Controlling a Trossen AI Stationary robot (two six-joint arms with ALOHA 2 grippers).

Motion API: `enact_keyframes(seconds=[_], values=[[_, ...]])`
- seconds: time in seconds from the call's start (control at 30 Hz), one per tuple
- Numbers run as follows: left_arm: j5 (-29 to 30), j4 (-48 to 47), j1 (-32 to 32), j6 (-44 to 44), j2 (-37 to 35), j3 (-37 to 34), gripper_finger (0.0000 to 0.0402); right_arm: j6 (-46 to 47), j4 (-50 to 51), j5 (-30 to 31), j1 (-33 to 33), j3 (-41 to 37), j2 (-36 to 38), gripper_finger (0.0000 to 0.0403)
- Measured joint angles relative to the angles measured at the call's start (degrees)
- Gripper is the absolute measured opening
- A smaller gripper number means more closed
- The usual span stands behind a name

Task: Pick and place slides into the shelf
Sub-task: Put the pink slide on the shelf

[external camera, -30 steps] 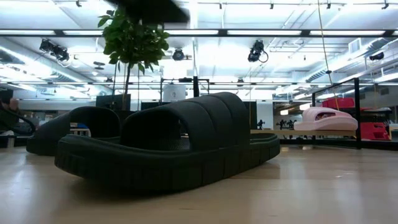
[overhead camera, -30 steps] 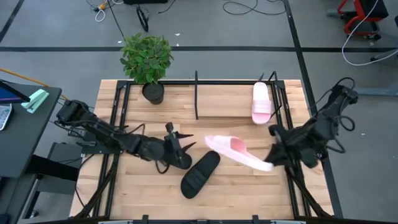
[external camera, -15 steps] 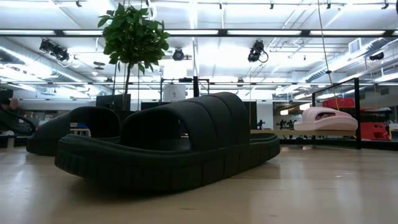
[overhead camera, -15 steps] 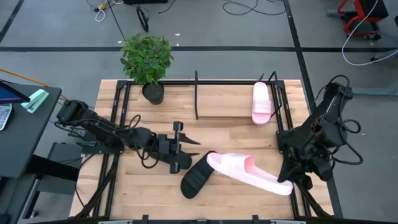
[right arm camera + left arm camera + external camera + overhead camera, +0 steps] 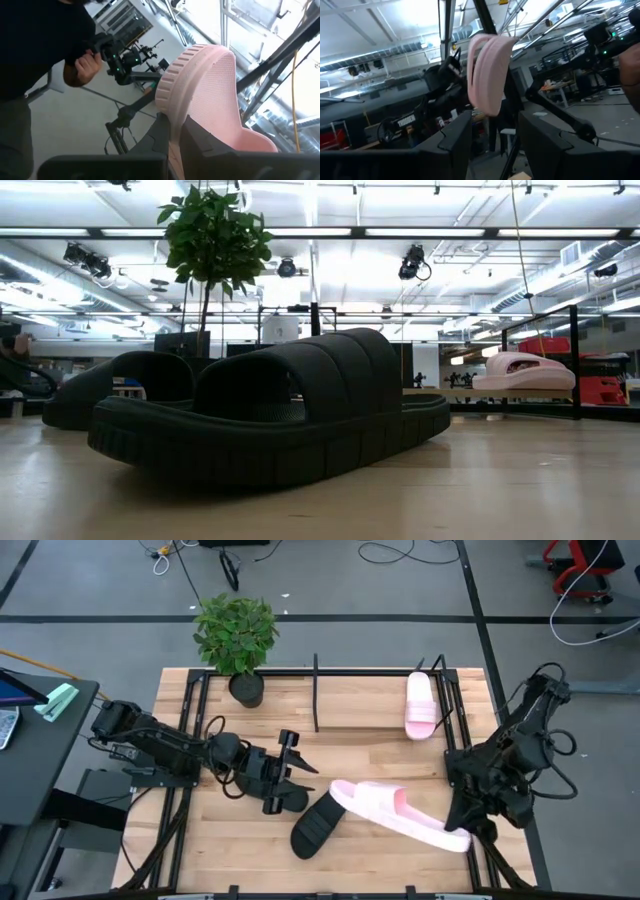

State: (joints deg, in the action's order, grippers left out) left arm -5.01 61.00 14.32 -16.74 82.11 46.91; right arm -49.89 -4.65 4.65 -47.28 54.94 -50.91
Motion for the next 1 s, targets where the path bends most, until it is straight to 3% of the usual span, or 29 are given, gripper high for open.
enact_keyframes(seconds=[0.23, 0.67, 1.0], values=[[-3.62, -0.13, -1.10, 1.15, 0.00, 0.82, 0.0174, 2.95, -2.13, -6.47, 8.23, 0.00, -3.14, 0.0022], [-3.70, -0.12, -1.08, 2.35, 0.00, 0.82, 0.0194, 7.24, -6.23, -16.29, 18.11, 0.00, -6.46, 0.0021], [-3.70, -0.93, -1.08, 2.60, 0.00, 0.82, 0.0140, 8.47, -6.77, -16.75, 20.63, 0.00, -6.38, 0.0021]])
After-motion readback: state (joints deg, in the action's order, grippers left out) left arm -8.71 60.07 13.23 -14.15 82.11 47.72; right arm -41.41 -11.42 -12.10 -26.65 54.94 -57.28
